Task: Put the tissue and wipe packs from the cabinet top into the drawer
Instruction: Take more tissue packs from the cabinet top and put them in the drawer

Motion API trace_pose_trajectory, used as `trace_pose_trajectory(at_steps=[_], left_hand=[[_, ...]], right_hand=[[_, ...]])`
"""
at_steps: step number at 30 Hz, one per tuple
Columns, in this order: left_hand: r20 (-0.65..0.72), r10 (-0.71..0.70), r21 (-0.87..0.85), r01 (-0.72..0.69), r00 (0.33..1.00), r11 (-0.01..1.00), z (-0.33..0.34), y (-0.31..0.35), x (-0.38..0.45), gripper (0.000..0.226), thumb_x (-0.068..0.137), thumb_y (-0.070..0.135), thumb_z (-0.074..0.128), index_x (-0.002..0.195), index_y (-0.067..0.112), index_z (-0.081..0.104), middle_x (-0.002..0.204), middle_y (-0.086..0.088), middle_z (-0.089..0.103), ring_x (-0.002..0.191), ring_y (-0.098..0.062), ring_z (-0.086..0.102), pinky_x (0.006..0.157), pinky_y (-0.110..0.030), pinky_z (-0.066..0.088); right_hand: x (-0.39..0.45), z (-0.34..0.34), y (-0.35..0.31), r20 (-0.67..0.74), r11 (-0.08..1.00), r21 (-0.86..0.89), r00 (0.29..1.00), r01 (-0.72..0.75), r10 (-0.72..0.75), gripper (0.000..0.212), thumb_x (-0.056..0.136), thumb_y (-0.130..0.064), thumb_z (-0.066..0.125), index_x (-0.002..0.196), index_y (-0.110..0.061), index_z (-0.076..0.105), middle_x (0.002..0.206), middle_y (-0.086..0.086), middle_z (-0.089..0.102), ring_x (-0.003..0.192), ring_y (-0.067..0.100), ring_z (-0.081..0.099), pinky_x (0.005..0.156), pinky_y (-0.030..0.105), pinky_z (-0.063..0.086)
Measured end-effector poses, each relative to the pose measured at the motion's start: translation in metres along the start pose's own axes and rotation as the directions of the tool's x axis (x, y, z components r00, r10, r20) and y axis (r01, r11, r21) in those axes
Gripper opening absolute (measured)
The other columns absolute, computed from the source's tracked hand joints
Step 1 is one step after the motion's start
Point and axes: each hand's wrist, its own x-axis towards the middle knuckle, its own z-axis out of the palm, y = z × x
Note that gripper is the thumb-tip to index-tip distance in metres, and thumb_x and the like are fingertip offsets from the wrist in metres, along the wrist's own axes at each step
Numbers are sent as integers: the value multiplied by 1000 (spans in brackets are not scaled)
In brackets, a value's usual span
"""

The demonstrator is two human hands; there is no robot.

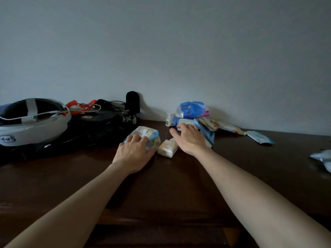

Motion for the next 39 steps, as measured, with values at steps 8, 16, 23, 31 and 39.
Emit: trace_pose_trajectory(at_steps=[8,16,23,31,39], left_hand=[[70,70,-60,-66,995,996,16,2,36,59,96,64,21,140,33,44,145,-1,43,132,-24,38,105,-47,38],[60,47,-71,-42,997,997,24,3,50,69,92,72,21,141,31,46,143,2,45,133,-21,38,107,-46,39],[39,33,-108,-29,999,994,23,7,49,73,90,77,22,140,30,49,142,3,48,133,-21,41,106,-46,40],[-53,13,-59,-16,998,998,2,9,21,50,91,58,54,124,21,59,123,-2,57,119,-23,50,82,-41,52],[-249,-439,-682,165,863,712,-47,30,-53,30,80,53,61,83,23,57,81,9,60,80,-18,58,61,-32,38]], right_hand=[[78,21,13,54,974,-81,975,-212,217,66,96,-46,58,151,-18,36,152,18,44,136,37,48,98,47,48],[138,38,14,58,838,132,848,-530,527,118,78,-80,62,163,-28,0,165,24,11,144,48,33,112,58,38],[120,33,-4,-128,823,307,836,-479,534,98,76,-69,72,145,-8,38,145,20,45,125,42,55,89,43,51],[11,-25,-15,-254,855,484,905,-187,341,85,75,-66,64,143,-19,41,137,8,50,114,29,60,74,35,44],[-98,-43,6,-230,728,681,920,-81,318,76,77,-59,68,142,-28,42,140,2,51,99,14,54,70,29,44]])
